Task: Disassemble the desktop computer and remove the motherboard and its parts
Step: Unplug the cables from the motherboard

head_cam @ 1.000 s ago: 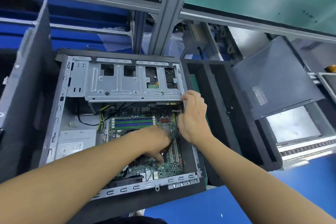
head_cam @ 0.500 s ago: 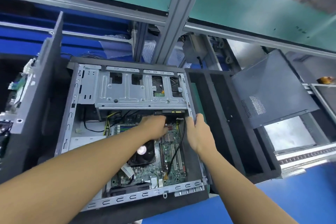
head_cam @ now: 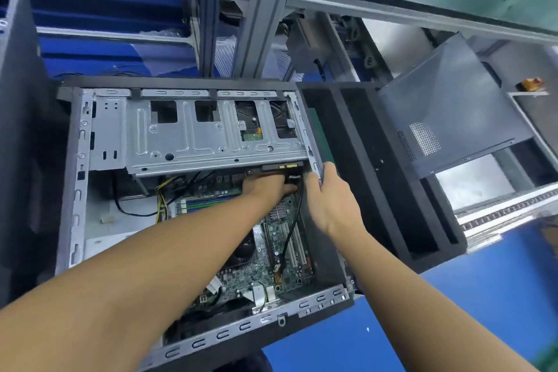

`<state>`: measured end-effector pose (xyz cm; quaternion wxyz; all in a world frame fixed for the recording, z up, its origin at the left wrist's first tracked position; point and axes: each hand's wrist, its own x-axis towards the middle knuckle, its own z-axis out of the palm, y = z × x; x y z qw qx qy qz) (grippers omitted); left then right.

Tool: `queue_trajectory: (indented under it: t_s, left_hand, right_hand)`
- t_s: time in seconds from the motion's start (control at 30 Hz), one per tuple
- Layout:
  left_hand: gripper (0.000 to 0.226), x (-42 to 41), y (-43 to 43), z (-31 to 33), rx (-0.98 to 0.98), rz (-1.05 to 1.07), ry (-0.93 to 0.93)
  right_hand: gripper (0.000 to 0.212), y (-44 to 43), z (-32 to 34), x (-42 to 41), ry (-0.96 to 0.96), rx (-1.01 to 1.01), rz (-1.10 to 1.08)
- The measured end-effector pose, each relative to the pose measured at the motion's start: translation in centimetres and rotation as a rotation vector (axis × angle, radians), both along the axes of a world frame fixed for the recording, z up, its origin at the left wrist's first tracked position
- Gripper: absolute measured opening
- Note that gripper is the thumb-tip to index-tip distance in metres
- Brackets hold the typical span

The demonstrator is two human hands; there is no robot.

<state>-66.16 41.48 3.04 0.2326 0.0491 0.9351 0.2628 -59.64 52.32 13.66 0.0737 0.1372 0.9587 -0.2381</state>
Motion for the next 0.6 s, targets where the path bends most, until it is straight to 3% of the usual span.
queue_trajectory:
  t_s: [0.17,0.37,0.6]
  left_hand:
    - [0.044,0.2,0.4,0.9,0.03,0.082,0.02]
    - [0.054,-0.2,0.2,1.7,0.076,0.151,-0.228]
    - [0.045,-0.5,-0.3,2.0,0.14,0.079,-0.306]
  right_hand:
    - [0.027,-0.2,0.0,0.0,0.017,0.037,0.004]
    - [0.027,-0.3,0.1,0.1,0.032,0.047,0.01]
    - [0.028,-0.2,0.1,0.1,0.034,0.042,0.015]
